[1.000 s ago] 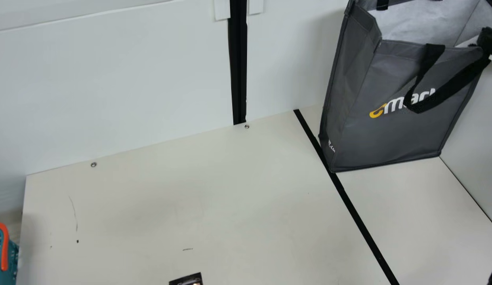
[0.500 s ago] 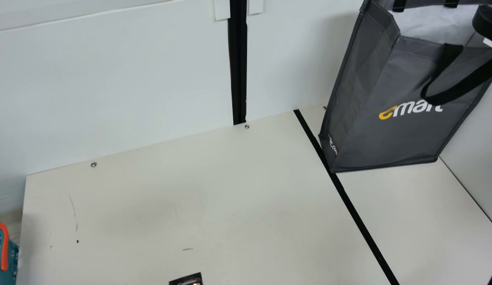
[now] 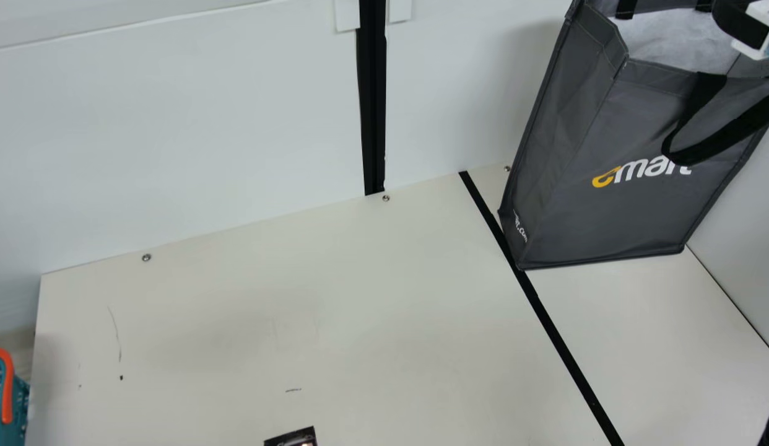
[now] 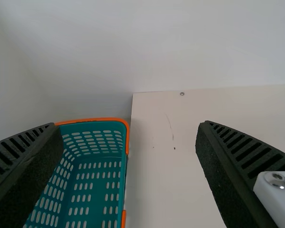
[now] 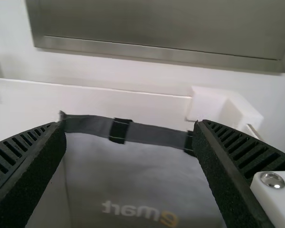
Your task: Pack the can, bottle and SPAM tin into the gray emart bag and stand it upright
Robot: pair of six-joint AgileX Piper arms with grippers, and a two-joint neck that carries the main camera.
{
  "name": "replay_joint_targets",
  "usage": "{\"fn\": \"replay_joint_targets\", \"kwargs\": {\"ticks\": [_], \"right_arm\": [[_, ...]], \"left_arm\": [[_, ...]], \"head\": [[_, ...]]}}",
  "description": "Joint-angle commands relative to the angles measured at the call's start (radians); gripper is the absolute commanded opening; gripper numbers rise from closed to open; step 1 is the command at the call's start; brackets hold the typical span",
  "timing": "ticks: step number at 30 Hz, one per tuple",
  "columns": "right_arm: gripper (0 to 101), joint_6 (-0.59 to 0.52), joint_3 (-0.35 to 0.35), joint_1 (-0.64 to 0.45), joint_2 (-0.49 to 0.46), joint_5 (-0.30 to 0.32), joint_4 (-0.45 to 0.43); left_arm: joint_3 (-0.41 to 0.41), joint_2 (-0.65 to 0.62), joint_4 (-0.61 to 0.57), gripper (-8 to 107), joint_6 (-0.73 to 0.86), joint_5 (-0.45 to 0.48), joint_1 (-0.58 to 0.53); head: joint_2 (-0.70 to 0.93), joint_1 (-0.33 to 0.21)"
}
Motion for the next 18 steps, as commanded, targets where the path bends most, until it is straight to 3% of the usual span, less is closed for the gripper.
{"fn": "replay_joint_targets", "kwargs": {"ticks": [1,18], "right_arm": [[95,0.002,-0.005,0.019,-0.001,0.003,0.0],[95,0.014,-0.044,0.227,0.016,0.054,-0.002]], "left_arm": [[0.0,0.0,0.0,90,0.0,0.0,0.0],[0.0,0.0,0.0,90,0.0,0.0,0.0]], "head": [[-0.001,-0.023],[-0.001,-0.023]]}}
